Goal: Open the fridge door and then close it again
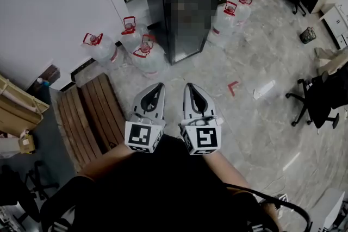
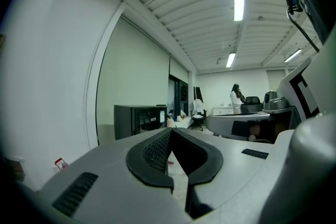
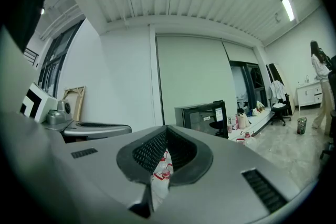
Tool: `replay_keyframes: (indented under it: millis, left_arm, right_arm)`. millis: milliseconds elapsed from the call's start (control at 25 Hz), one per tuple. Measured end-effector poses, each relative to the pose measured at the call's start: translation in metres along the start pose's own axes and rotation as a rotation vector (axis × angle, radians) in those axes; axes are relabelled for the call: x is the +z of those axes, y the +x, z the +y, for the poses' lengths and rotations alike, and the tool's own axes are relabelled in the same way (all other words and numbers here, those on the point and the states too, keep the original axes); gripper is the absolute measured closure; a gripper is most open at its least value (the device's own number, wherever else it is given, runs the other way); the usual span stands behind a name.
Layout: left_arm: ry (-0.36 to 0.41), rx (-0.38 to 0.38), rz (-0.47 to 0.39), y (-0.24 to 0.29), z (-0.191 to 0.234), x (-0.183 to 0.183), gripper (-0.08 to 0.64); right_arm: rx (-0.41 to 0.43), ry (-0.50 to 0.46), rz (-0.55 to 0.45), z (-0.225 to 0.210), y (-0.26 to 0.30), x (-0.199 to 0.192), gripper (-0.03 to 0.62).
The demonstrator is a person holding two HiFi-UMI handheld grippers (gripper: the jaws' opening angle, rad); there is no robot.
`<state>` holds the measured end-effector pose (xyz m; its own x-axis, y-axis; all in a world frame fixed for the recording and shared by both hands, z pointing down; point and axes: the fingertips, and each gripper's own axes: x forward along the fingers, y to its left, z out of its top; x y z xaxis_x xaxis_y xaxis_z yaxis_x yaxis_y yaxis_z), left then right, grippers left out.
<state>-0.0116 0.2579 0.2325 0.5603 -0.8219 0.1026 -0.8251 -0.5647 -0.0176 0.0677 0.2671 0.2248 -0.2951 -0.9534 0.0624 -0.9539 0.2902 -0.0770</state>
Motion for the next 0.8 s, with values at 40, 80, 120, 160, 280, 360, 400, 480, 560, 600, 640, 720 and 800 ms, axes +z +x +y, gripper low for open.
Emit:
replay_keyframes:
  millis: [40, 80, 120, 160, 280, 360, 400, 480, 560, 600, 640, 720, 800]
  left_arm:
    - [0.003, 0.000, -0.001, 0.010, 0.011, -0.002, 0.554]
    - [-0.002, -0.002, -0.001, 0.020, 0.022, -0.004, 0.554]
    - [-0.011, -0.006, 0.000, 0.031, 0.034, -0.005, 0.554]
    - [-0.023, -0.009, 0.003, 0.043, 0.046, -0.007, 0.554]
    - [-0.041, -0.029, 0.015, 0.080, 0.080, -0.012, 0.554]
    - [-0.028, -0.053, 0.020, 0.108, 0.104, -0.015, 0.554]
    - [-0.029, -0.059, 0.025, 0.121, 0.115, -0.016, 0.554]
    - [-0.052, -0.067, 0.033, 0.146, 0.136, -0.016, 0.554]
    - [-0.071, -0.083, 0.037, 0.168, 0.156, -0.014, 0.554]
    - [-0.075, -0.090, 0.037, 0.179, 0.166, -0.014, 0.554]
    - [-0.074, -0.095, 0.037, 0.189, 0.176, -0.015, 0.554]
    - [-0.070, -0.100, 0.040, 0.207, 0.195, -0.017, 0.554]
    - [-0.075, -0.104, 0.049, 0.224, 0.210, -0.020, 0.554]
  right_arm:
    - [-0.005, -0.002, 0.004, -0.002, 0.013, -0.002, 0.577]
    - [-0.008, -0.004, 0.005, -0.005, 0.028, -0.003, 0.577]
    - [-0.012, -0.003, 0.008, -0.007, 0.044, -0.005, 0.577]
    - [-0.018, 0.000, 0.016, -0.010, 0.060, -0.007, 0.577]
    - [-0.051, 0.012, 0.073, -0.018, 0.111, -0.013, 0.577]
    - [-0.053, 0.005, 0.086, -0.022, 0.146, -0.016, 0.577]
    - [-0.052, 0.005, 0.085, -0.023, 0.163, -0.017, 0.577]
    - [-0.063, 0.011, 0.094, -0.029, 0.194, -0.019, 0.577]
    - [-0.079, 0.020, 0.102, -0.034, 0.224, -0.018, 0.577]
    - [-0.083, 0.023, 0.101, -0.036, 0.238, -0.018, 0.577]
    - [-0.087, 0.024, 0.103, -0.037, 0.252, -0.018, 0.577]
    - [-0.095, 0.024, 0.110, -0.039, 0.277, -0.021, 0.577]
    - [-0.105, 0.027, 0.110, -0.043, 0.298, -0.022, 0.577]
